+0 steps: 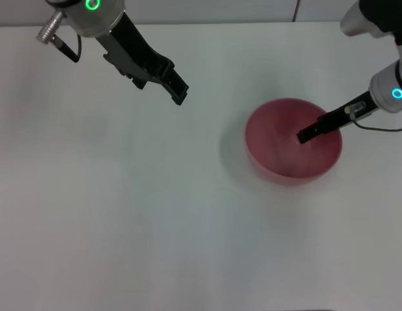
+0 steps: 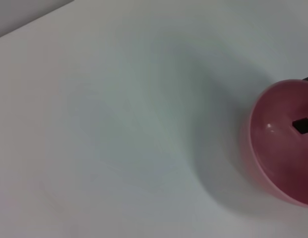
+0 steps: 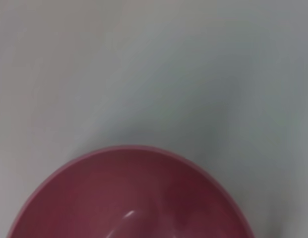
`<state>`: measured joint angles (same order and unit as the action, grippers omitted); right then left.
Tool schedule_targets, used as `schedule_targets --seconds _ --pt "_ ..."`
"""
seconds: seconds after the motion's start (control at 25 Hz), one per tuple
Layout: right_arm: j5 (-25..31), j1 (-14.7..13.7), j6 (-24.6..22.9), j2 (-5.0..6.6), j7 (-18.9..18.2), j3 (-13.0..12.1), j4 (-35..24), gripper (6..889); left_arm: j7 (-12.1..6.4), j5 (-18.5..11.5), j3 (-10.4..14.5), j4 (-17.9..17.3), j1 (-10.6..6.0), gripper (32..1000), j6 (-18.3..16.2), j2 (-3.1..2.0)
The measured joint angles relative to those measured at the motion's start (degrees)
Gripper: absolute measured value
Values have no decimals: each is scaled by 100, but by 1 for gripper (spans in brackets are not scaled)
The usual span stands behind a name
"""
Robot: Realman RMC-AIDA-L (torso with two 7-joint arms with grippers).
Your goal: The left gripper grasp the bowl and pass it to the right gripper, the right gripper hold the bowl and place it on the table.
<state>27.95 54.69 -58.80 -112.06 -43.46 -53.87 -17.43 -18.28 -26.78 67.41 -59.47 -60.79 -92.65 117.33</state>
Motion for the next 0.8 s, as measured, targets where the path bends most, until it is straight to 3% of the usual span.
schedule_targets --seconds 0.56,0.8 --pt "7 7 -347 0 62 -2 -287 865 -16 16 0 6 154 847 38 -17" --pt "-14 -1 -879 1 215 -5 -710 864 -18 30 0 6 210 847 38 -24"
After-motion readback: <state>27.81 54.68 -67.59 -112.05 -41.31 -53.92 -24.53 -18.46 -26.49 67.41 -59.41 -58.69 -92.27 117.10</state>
